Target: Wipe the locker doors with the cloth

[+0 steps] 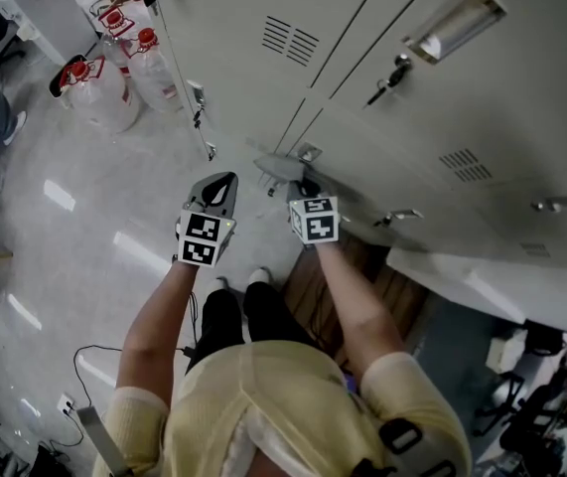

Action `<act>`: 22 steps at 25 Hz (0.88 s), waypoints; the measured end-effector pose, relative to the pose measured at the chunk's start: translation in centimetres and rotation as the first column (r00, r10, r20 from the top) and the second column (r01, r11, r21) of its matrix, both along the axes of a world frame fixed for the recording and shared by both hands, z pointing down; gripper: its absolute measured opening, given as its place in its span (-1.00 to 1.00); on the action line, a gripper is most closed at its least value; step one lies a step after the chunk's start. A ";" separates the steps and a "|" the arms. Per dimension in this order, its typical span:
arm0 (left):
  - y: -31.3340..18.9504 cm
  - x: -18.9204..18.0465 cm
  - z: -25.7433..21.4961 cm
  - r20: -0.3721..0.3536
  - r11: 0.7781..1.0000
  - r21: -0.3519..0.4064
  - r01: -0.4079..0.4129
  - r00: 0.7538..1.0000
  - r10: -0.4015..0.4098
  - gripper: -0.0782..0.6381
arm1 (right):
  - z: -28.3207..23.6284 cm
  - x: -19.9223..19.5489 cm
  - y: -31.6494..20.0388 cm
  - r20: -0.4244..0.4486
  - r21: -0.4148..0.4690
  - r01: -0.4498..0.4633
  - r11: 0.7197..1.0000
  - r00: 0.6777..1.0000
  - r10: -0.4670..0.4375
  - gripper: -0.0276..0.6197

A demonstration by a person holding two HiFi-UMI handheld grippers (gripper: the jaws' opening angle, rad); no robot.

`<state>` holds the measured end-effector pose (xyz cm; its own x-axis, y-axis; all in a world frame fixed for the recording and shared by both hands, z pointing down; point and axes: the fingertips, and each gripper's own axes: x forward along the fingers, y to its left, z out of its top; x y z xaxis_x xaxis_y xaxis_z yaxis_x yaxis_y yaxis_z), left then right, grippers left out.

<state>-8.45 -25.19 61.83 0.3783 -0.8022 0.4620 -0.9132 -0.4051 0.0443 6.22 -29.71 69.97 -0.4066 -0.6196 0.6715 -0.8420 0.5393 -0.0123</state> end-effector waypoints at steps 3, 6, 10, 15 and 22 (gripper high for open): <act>-0.1 0.2 0.0 -0.001 1.000 -0.004 -0.008 1.000 0.008 -0.78 | -0.3 0.4 -0.1 -0.019 -0.017 -0.007 1.000 1.000 0.007 -0.87; -0.3 0.7 0.2 0.002 1.000 -0.008 -0.023 1.000 0.023 -0.78 | -0.1 1.8 -0.2 -0.035 -0.022 -0.036 0.999 0.999 0.035 -0.87; -0.4 1.7 0.3 0.002 0.999 -0.014 -0.049 0.999 0.049 -0.78 | 0.0 4.1 0.1 -0.056 -0.017 -0.069 0.997 0.996 0.068 -0.87; -0.6 3.4 0.4 -0.002 0.996 -0.013 -0.089 0.996 0.089 -0.78 | -0.2 6.7 0.6 -0.063 -0.013 -0.114 0.993 0.992 0.113 -0.87; -0.6 5.7 0.2 -0.004 0.990 -0.010 -0.139 0.990 0.139 -0.78 | -0.4 10.0 1.5 -0.084 -0.006 -0.176 0.984 0.981 0.175 -0.87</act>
